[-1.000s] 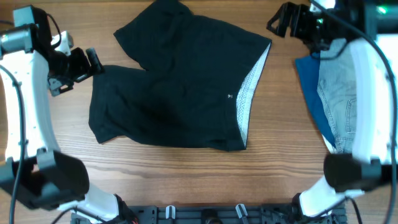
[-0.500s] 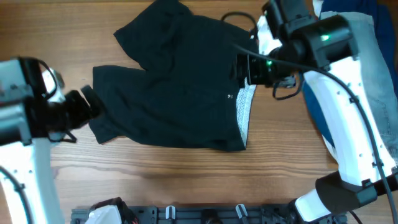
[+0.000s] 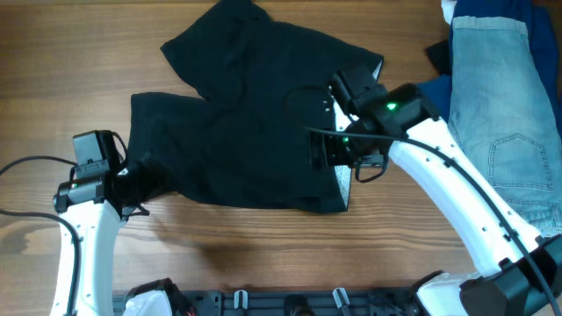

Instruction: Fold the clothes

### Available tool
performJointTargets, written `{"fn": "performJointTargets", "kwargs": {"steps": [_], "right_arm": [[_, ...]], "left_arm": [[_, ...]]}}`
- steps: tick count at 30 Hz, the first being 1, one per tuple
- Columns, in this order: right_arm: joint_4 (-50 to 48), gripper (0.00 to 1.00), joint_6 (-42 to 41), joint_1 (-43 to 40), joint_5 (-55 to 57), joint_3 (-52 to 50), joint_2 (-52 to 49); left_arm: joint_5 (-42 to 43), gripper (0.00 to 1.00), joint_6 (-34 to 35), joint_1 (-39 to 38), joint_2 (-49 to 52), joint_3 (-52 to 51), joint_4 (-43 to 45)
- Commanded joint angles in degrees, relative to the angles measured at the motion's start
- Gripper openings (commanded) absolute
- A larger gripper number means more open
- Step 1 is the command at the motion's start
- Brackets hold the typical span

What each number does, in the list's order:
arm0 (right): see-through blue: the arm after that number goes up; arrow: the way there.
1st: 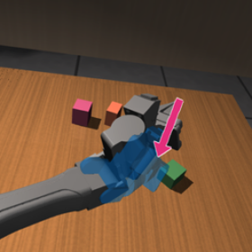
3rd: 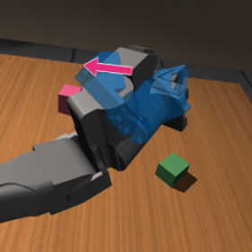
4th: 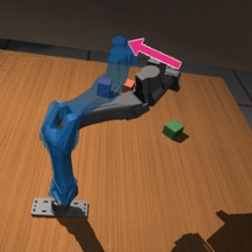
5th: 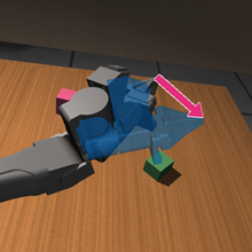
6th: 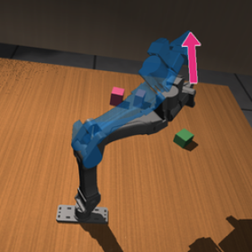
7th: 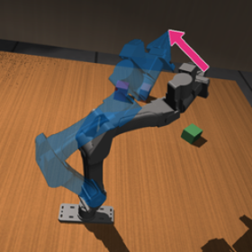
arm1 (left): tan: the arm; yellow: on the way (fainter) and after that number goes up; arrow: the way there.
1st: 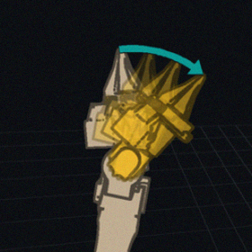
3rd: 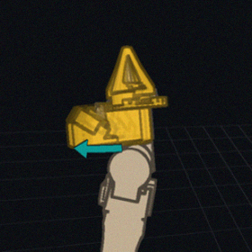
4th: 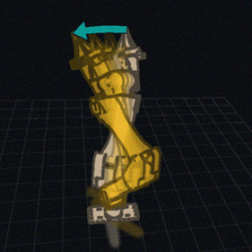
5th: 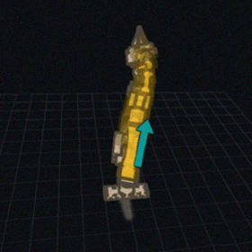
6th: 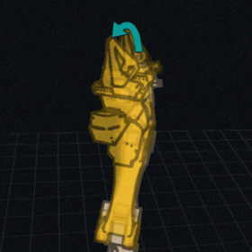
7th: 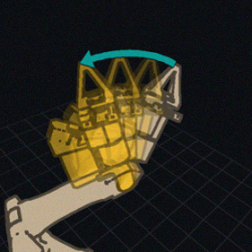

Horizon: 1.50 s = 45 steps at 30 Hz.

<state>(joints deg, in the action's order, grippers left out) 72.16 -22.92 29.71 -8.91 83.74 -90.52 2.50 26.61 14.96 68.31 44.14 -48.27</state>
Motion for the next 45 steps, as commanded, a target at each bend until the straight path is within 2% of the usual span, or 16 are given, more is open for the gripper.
{"fn": "performJointTargets", "kwargs": {"steps": [1,7,13,15,16,17,18,21,24,27,31,34,37,39,40,45], "right_arm": [[-1.0,0.94,0.9,1.3,0.4,-0.3,0.9],[-1.0,0.93,0.9,1.3,0.4,-0.3,0.9],[-0.8,0.94,0.9,1.3,0.4,-0.3,0.9],[-0.3,0.94,0.9,1.3,0.4,-0.3,0.9],[0.6,0.94,0.3,1.3,0.4,-0.3,0.9],[1.7,0.94,-1.1,1.3,0.4,-0.3,0.9],[2.6,0.94,-2.7,1.3,0.4,-0.9,0.9],[4.7,0.94,-7.4,1.6,-0.1,-4.8,0.9],[3.3,0.94,-11.9,1.6,-1.3,-12.6,0.9],[-5.6,0.95,-10.5,1.6,-6.5,-20.4,0.9],[-17.9,0.93,-11.9,1.6,-6.6,-31.5,0.9],[-24.7,0.90,-15.1,1.6,-4.0,-34.3,0.9],[-27.6,0.72,-15.2,1.6,-2.9,-34.3,0.9],[-26.7,0.11,-16.2,1.6,-2.9,-34.3,0.9],[-26.4,0.05,-16.3,1.4,-3.0,-34.2,0.9],[-20.6,0.04,-11.0,-4.1,-4.0,-31.9,6.3]], "left_arm": [[-6.3,1.00,10.4,0.0,3.5,-3.0,6.2],[-6.4,0.99,11.8,0.4,15.1,-3.7,16.3],[-1.4,0.91,14.9,2.1,25.1,-3.7,25.0],[0.7,0.75,14.8,2.0,26.9,-3.7,25.6],[1.3,0.60,14.8,2.0,27.2,-3.7,25.5],[2.2,0.38,14.8,2.0,27.4,-3.7,25.0],[2.4,0.04,14.7,2.0,27.4,-3.7,24.1],[3.0,0.04,7.6,2.2,26.1,-3.1,20.5],[3.0,0.04,2.8,2.3,19.8,1.3,11.1],[3.0,0.04,1.6,2.3,12.7,3.0,6.0],[0.1,0.04,0.5,2.3,5.6,3.0,0.7],[0.0,0.04,0.5,2.3,4.3,3.0,-1.7],[0.0,0.04,0.5,2.3,4.3,3.0,-3.0],[0.0,0.04,-0.8,2.3,4.3,3.0,-3.7],[0.0,0.04,-1.0,2.3,4.3,3.1,-4.1],[0.1,0.04,-2.2,2.3,4.3,7.1,-8.5]]}}
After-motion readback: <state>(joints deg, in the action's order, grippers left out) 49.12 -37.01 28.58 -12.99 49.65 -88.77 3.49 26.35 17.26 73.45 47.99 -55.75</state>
